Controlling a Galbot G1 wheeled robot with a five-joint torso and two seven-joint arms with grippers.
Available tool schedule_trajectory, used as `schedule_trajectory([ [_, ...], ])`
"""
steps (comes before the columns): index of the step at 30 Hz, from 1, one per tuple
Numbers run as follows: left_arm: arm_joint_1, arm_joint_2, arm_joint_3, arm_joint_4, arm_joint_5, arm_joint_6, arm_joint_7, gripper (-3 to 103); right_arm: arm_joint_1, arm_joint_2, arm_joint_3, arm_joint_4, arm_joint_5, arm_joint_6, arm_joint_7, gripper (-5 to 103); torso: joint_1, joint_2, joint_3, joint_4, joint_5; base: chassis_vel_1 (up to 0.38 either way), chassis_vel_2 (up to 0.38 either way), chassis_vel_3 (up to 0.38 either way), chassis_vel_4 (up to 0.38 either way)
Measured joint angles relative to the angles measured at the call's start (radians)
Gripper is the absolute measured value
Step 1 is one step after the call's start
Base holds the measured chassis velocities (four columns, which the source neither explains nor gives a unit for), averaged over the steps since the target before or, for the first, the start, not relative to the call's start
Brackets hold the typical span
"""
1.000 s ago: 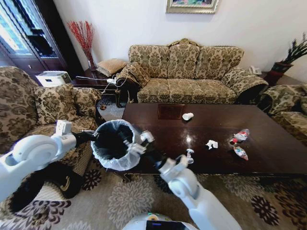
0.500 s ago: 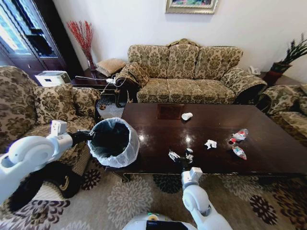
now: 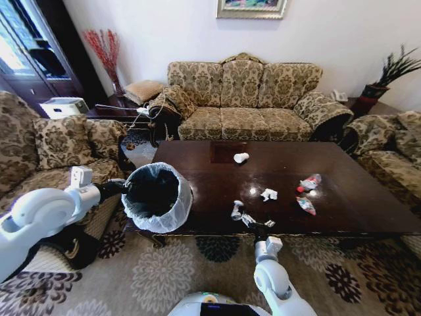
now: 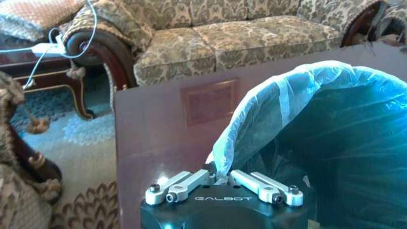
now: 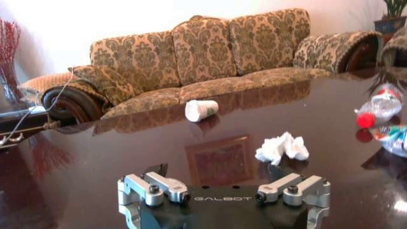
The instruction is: Move to the front of the table and place the trash on the table into the trash bin.
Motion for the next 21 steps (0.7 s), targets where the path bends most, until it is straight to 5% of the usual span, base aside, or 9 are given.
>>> schedule_trajectory([
  [3, 0.002, 0.000, -0.002, -0.002, -0.001, -0.002, 0.001, 0, 0.017, 0.009, -0.009, -0.016, 0.022, -0.010, -0.024, 100, 0.000, 0.000, 0.000, 0.0005, -0.0030, 0.012, 0.025, -0.011, -0.012],
  [7, 0.003, 0.002, -0.001, 0.002, 0.000, -0.003, 0.001, 0, 0.009, 0.011, -0.027, -0.016, 0.017, 0.001, -0.105, 100, 0.000, 0.000, 0.000, 0.0015, -0.0017, 0.074, 0.065, -0.024, -0.014],
  [21, 0.001, -0.004, 0.027, 0.010, 0.021, -0.004, 0.004, 0, 0.045, 0.049, -0.047, -0.102, -0.020, -0.050, -0.077, 100, 0.000, 0.000, 0.000, 0.0007, -0.0016, 0.006, 0.003, 0.000, -0.002],
])
